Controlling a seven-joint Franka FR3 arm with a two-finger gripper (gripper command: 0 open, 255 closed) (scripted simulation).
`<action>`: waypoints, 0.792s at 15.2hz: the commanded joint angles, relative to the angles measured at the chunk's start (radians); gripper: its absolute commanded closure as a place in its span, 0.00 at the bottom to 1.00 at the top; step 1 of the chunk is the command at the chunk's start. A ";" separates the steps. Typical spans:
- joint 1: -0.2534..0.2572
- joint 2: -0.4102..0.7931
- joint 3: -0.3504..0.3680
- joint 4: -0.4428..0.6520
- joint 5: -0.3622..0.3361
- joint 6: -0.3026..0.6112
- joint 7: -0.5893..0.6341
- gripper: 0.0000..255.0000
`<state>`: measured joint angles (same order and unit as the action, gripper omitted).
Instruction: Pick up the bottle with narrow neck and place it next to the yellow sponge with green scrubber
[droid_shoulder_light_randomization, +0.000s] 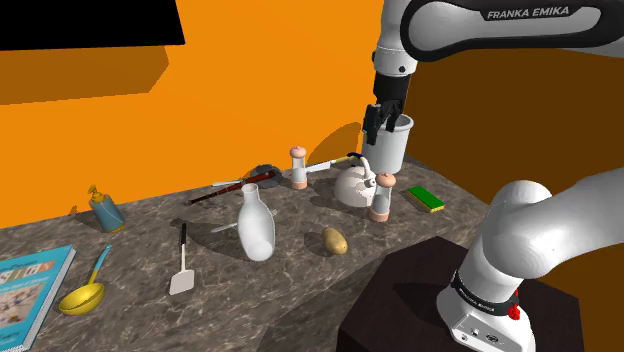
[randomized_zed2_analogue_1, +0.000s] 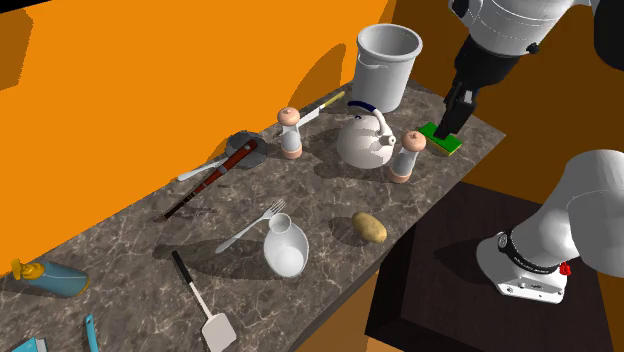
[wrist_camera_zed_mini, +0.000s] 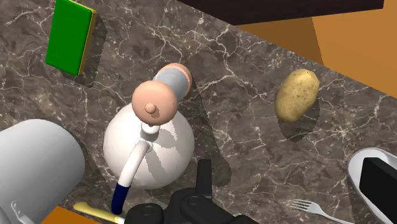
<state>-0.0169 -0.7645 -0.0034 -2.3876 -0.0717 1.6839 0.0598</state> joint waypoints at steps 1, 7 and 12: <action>0.000 0.000 0.000 0.000 0.000 0.000 0.000 0.00; 0.032 0.175 0.081 0.059 0.061 0.095 0.109 0.00; 0.052 0.337 0.143 0.141 0.092 0.162 0.194 0.00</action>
<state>0.0295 -0.4617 0.1235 -2.2659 0.0129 1.8331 0.2305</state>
